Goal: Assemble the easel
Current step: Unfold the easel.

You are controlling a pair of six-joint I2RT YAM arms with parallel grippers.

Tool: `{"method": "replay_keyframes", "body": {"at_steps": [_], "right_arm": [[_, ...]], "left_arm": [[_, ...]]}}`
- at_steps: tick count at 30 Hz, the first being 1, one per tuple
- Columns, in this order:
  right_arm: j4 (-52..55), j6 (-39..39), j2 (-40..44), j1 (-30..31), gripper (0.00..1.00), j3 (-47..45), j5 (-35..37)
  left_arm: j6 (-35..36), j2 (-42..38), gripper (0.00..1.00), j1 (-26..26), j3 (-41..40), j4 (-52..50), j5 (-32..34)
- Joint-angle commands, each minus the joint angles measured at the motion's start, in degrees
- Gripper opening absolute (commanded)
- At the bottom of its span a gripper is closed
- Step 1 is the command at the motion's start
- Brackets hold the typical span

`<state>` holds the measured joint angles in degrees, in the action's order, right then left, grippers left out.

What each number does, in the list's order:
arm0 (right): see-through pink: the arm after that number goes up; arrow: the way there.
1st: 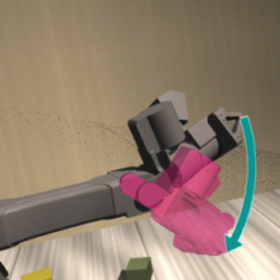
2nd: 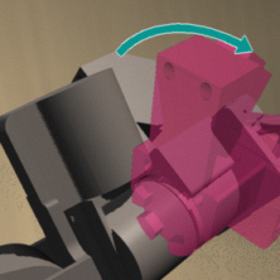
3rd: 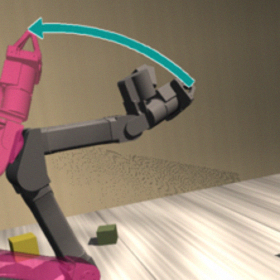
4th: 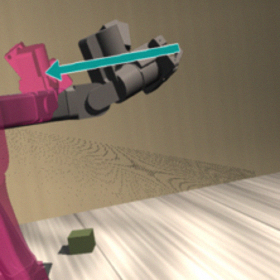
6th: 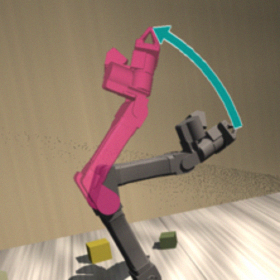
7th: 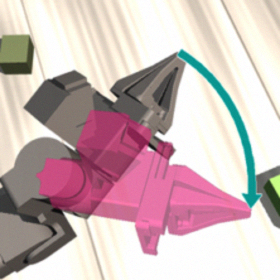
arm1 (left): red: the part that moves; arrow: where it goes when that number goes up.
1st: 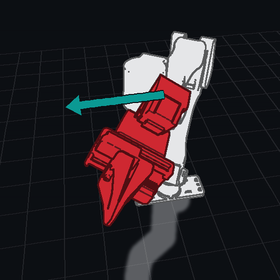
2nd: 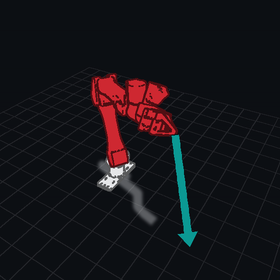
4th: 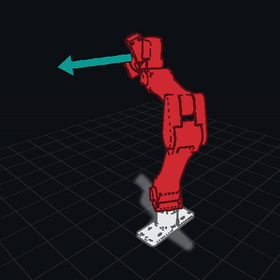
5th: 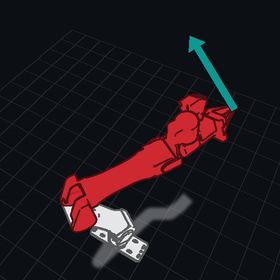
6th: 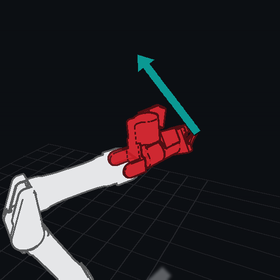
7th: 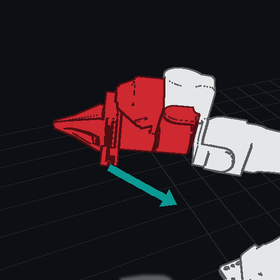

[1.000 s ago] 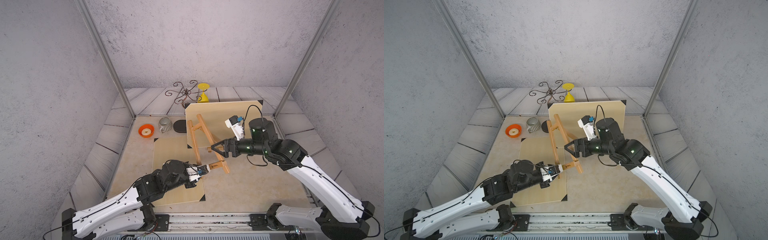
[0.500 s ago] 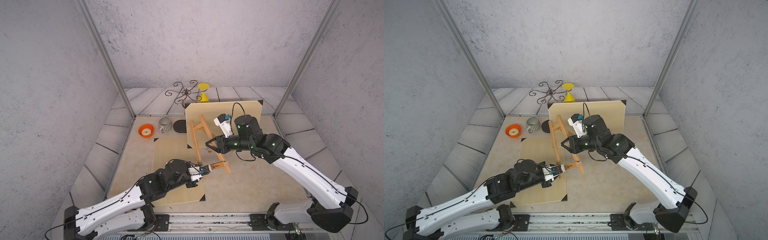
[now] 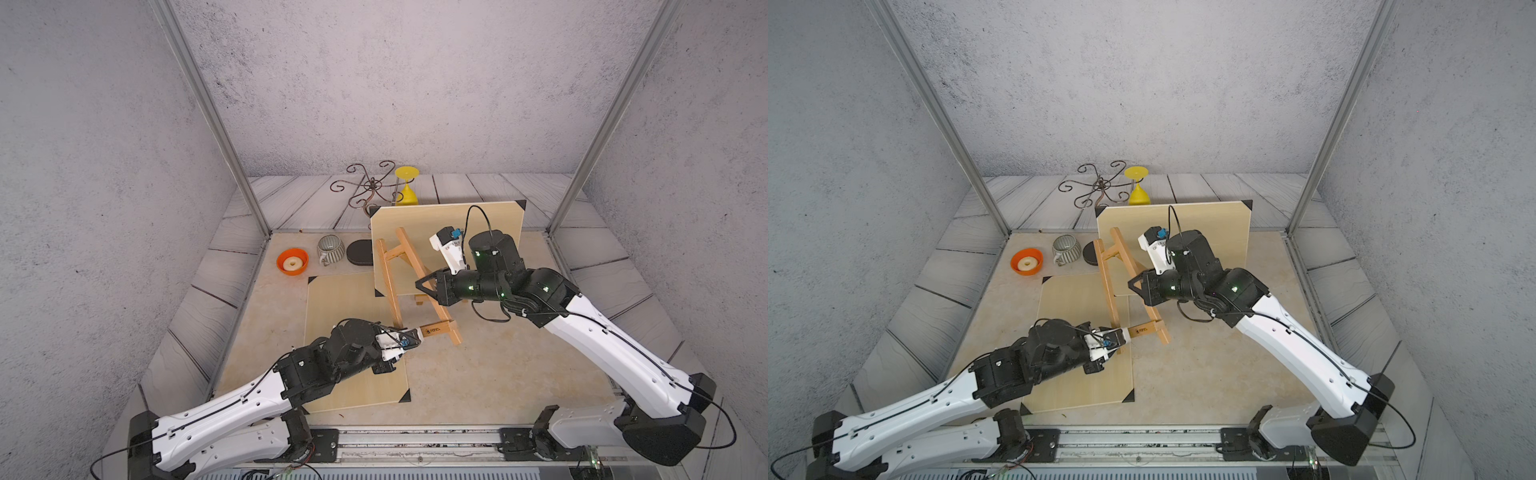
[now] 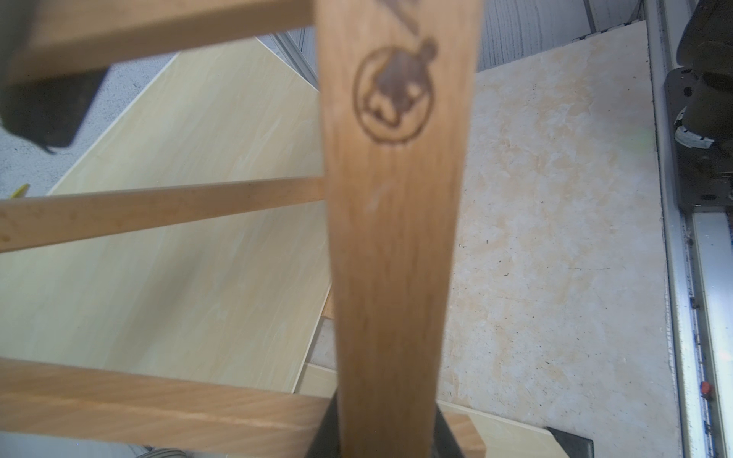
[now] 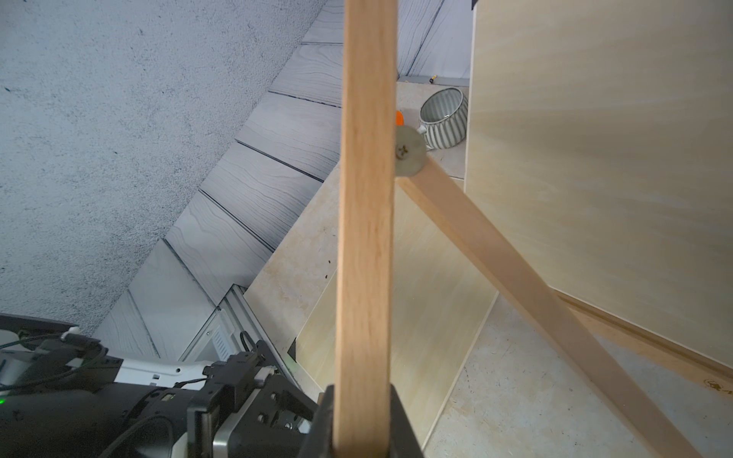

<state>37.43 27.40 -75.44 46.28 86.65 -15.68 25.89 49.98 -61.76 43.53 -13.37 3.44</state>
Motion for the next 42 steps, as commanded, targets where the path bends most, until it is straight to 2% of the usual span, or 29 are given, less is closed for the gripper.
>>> {"method": "replay_keyframes", "body": {"at_steps": [1, 4, 6, 12, 15, 20, 24, 28, 31, 35, 42], "right_arm": [[-2.5, -2.4, 3.2, 0.4, 0.0, -2.5, 1.2], [-3.4, -2.9, 5.4, 0.4, 0.0, -4.5, 3.8], [-4.4, -3.1, 7.5, 0.3, 0.0, -6.7, 5.8], [-6.6, -3.9, 14.6, -0.1, 0.0, -13.5, 11.2], [-8.2, -5.1, 18.8, -0.4, 0.0, -17.8, 12.9], [-9.8, -6.5, 25.8, -0.7, 0.0, -24.4, 14.4], [-11.3, -5.9, 31.4, -0.7, 0.0, -29.6, 15.2], [-13.6, -6.0, 35.1, -0.6, 0.0, -34.0, 14.5], [-14.3, -5.8, 36.6, -0.7, 0.0, -36.1, 15.4], [-17.4, -5.4, 38.1, -0.7, 0.0, -38.6, 13.5], [-17.7, -5.2, 38.7, -0.6, 0.0, -39.6, 13.0]], "left_arm": [[-1.8, -1.3, 0.06, -0.3, 0.6, 4.4, -0.9], [-3.4, -2.5, 0.36, -0.3, 0.3, 4.8, -1.8], [-5.2, -3.9, 0.48, -0.3, 0.0, 5.0, -2.8], [-15.7, -7.5, 0.65, -0.2, 0.1, 6.8, -6.9], [-24.5, -7.3, 0.72, -0.2, 0.4, 10.0, -4.9], [-41.7, -2.5, 0.75, 0.0, 4.5, 10.1, 3.9], [-51.6, 3.0, 0.78, 0.7, 7.9, 8.8, 4.8], [-58.5, 7.8, 0.78, 1.1, 9.3, 9.0, 5.6], [-60.7, 11.0, 0.78, 1.8, 9.1, 12.5, 2.6], [-62.6, 15.2, 0.78, 2.4, 10.1, 13.0, 2.4], [-65.6, 21.8, 0.69, 4.6, 10.2, 17.5, 0.0]]}}
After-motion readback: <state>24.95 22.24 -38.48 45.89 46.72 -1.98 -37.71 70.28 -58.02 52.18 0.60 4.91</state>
